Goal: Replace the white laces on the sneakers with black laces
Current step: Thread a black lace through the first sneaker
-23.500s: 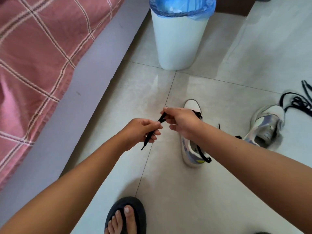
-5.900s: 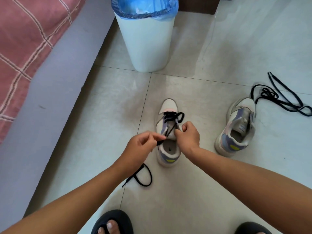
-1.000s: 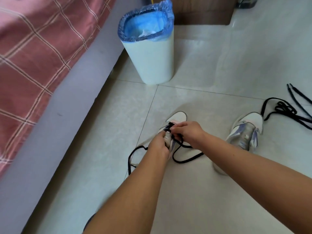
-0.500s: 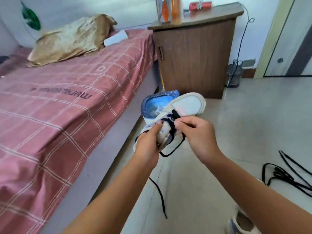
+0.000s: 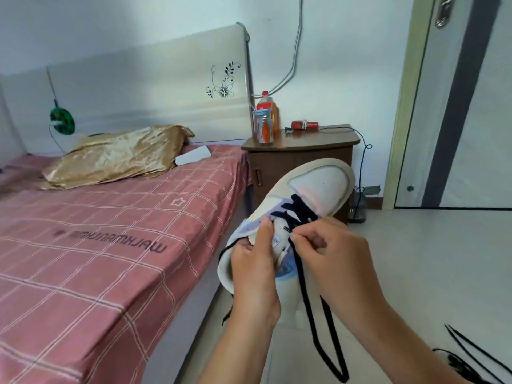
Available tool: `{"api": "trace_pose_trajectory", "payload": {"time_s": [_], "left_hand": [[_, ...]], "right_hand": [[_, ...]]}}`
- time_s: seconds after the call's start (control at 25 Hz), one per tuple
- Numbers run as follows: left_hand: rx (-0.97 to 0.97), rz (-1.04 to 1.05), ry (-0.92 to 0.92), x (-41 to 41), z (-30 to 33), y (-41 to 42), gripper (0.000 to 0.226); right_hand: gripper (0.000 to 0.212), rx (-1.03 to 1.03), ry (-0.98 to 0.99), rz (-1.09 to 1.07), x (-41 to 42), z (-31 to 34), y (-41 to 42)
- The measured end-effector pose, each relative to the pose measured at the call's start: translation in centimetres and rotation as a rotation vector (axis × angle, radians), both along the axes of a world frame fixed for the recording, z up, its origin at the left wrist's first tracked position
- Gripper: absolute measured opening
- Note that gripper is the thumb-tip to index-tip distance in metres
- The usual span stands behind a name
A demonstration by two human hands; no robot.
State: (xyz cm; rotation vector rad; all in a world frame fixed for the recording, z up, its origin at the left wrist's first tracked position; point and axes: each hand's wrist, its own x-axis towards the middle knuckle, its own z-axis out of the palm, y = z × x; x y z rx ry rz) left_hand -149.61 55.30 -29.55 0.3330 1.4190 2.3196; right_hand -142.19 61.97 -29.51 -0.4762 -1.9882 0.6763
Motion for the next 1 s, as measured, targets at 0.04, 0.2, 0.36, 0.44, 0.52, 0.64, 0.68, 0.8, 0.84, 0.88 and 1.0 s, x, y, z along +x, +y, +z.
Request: {"api": "trace_pose_trajectory", "payload": {"time_s": [0.04,0.2,0.36,0.44,0.52,0.64,0.68,0.8,0.84,0.88,1.0], "left_hand": [[0.003,0.010,0.009,0.0,-0.2,0.0,0.025],[0.021,0.025,0.007,-0.3,-0.6,0.1,0.026],[0.004,0.008,0.010,0.4,-0.8,0.4,0.028],[-0.015,0.023,0.018,0.5,-1.0,0.4,0.027],[0.000,0.031,0.031,0.7,-1.3,0.6,0.030],[0.016,0.065,0.035,0.7,-1.6,0.8,0.028],[0.009,0.082,0.032,0.6,-1.6,0.8,0.025],[-0.009,0.071,0.059,0.4,-1.6,0.8,0.031],[-0.019,0.058,0.071,0.4,-1.7,0.9,0.033],[-0.032,0.050,0.086,0.5,-1.8,0.9,0.035],[-0.062,0.077,0.141,0.6,-1.9,0.9,0.042]], "right_hand": [[0.009,0.056,-0.009,-0.032,0.0,0.0,-0.1],[0.005,0.073,0.017,-0.071,0.2,-0.1,-0.4],[0.005,0.144,0.018,-0.121,0.4,-0.1,-0.3],[0.007,0.235,-0.038,-0.165,0.3,-0.3,-0.2],[0.008,0.305,-0.069,-0.228,0.2,-0.5,-0.3],[0.006,0.360,-0.076,-0.248,-0.2,-0.5,-0.3],[0.005,0.379,-0.077,-0.223,-0.3,-0.6,-0.1],[0.008,0.347,-0.043,-0.240,-0.5,-0.6,0.1],[0.010,0.317,-0.020,-0.270,-0.5,-0.6,0.0],[0.012,0.291,-0.002,-0.290,-0.7,-0.6,0.0],[0.013,0.300,0.003,-0.297,-0.9,-0.5,0.1]]}}
